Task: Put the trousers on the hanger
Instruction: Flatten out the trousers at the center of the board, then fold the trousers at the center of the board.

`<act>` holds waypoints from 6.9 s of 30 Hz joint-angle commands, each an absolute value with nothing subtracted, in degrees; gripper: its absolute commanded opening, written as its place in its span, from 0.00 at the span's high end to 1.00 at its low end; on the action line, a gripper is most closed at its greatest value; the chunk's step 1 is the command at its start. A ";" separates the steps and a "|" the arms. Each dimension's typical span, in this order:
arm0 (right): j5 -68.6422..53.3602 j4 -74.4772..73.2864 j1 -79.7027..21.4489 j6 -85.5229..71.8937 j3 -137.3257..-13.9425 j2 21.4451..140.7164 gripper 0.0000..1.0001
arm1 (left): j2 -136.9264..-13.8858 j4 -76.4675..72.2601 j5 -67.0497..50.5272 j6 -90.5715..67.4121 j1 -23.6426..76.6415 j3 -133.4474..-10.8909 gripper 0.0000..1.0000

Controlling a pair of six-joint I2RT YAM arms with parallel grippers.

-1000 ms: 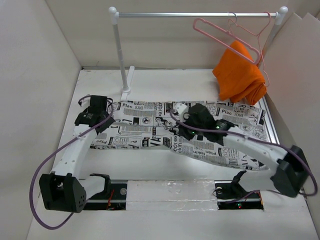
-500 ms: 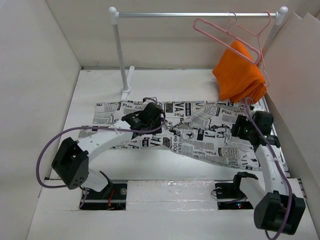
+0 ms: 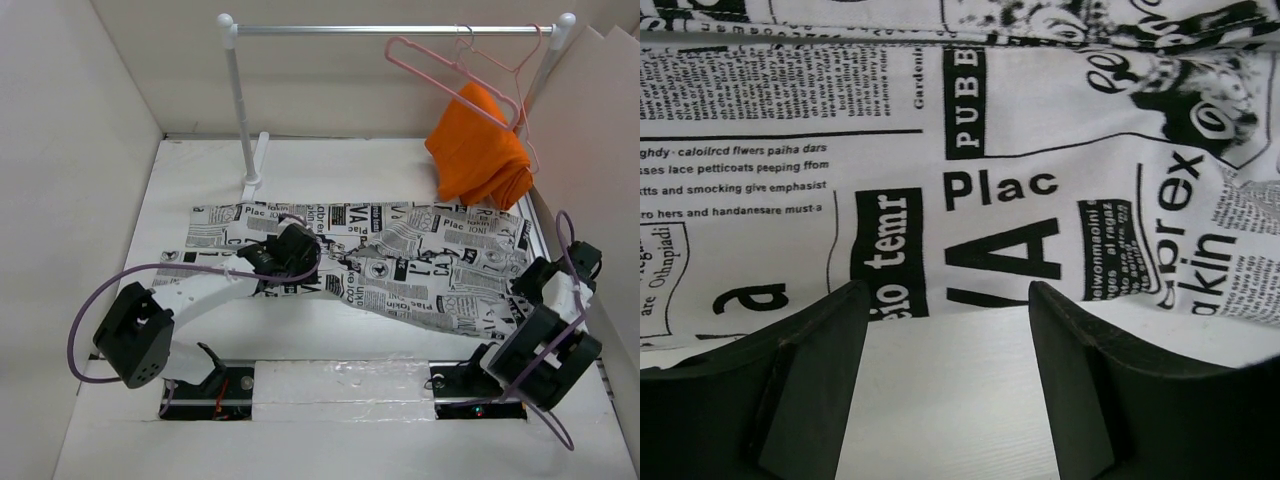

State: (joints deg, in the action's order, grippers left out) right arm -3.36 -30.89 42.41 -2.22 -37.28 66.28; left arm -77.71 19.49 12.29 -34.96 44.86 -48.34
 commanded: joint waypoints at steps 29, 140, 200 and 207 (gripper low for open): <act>-2.34 -31.99 35.87 5.98 -56.52 77.63 0.37 | -77.71 22.57 13.88 -43.06 39.73 -40.60 0.79; 6.58 -50.62 48.52 -12.91 -42.62 62.66 0.55 | -43.42 34.98 16.04 -28.48 19.76 -59.31 1.00; 4.94 -46.68 23.91 -4.66 -101.41 107.04 1.00 | -78.99 30.49 26.71 -31.90 -0.70 -73.54 1.00; 0.53 -42.90 23.91 -6.94 -111.26 116.71 1.00 | -98.15 30.24 32.86 -32.35 -0.70 -88.22 1.00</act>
State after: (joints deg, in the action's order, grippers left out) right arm 2.68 -49.65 23.70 -6.24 -106.43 116.07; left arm -94.04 31.81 28.21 -32.05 -0.34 -82.15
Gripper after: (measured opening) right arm 0.010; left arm 0.010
